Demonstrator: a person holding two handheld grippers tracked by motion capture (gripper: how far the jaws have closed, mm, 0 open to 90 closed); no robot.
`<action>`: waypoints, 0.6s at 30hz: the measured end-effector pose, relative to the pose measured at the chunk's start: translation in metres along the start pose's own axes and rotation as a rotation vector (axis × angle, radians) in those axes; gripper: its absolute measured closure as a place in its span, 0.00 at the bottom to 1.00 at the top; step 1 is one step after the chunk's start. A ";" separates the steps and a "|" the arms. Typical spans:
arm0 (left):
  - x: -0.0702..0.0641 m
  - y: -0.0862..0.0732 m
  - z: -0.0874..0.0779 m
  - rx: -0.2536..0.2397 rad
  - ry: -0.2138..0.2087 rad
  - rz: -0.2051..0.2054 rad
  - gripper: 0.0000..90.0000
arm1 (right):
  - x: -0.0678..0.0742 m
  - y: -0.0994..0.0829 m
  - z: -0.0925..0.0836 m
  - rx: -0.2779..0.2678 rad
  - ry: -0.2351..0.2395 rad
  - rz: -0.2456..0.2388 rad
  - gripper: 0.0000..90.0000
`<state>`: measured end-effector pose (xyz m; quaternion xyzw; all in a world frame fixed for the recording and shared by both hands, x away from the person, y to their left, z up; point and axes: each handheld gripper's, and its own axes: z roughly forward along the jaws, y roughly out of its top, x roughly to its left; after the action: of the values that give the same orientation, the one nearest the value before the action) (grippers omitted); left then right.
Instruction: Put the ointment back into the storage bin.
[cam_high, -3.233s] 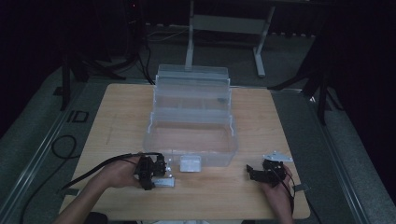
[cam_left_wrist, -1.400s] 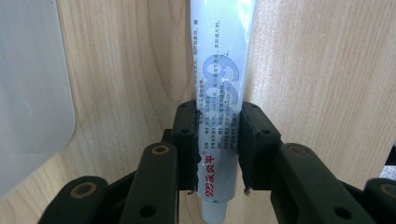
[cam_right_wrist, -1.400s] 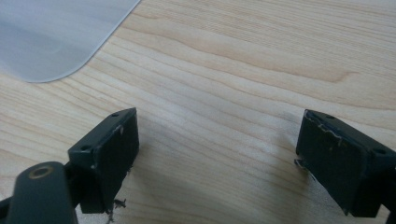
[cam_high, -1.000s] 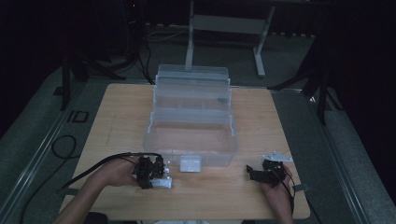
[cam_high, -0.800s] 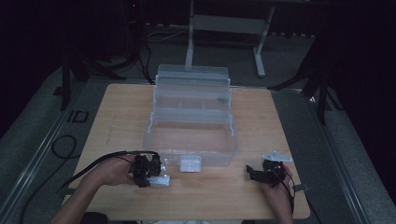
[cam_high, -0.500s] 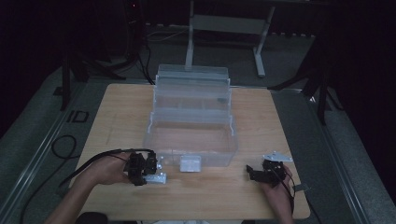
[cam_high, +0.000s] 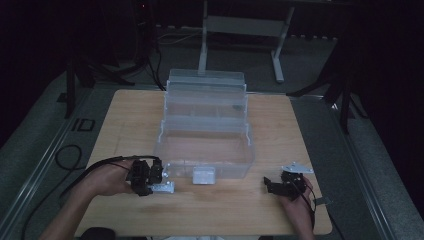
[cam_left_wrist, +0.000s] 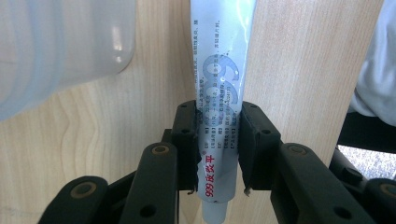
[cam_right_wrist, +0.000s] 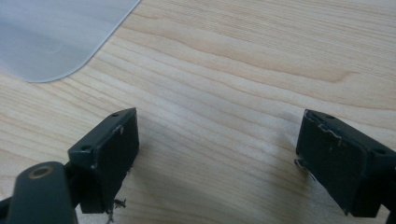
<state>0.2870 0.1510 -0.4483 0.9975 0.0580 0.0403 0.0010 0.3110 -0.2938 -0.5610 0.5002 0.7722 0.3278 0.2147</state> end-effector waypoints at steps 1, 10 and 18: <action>0.000 -0.001 -0.002 -0.005 0.003 0.001 0.79 | 0.000 0.000 0.000 0.000 0.000 0.000 0.14; 0.003 -0.004 -0.014 -0.010 0.013 0.000 0.79 | 0.000 0.000 0.000 0.000 0.000 0.000 0.14; 0.005 -0.006 -0.024 -0.017 0.024 -0.003 0.79 | 0.000 0.000 0.000 0.000 0.000 0.000 0.14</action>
<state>0.2898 0.1573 -0.4237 0.9968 0.0591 0.0530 0.0088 0.3110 -0.2937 -0.5610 0.5003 0.7722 0.3279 0.2145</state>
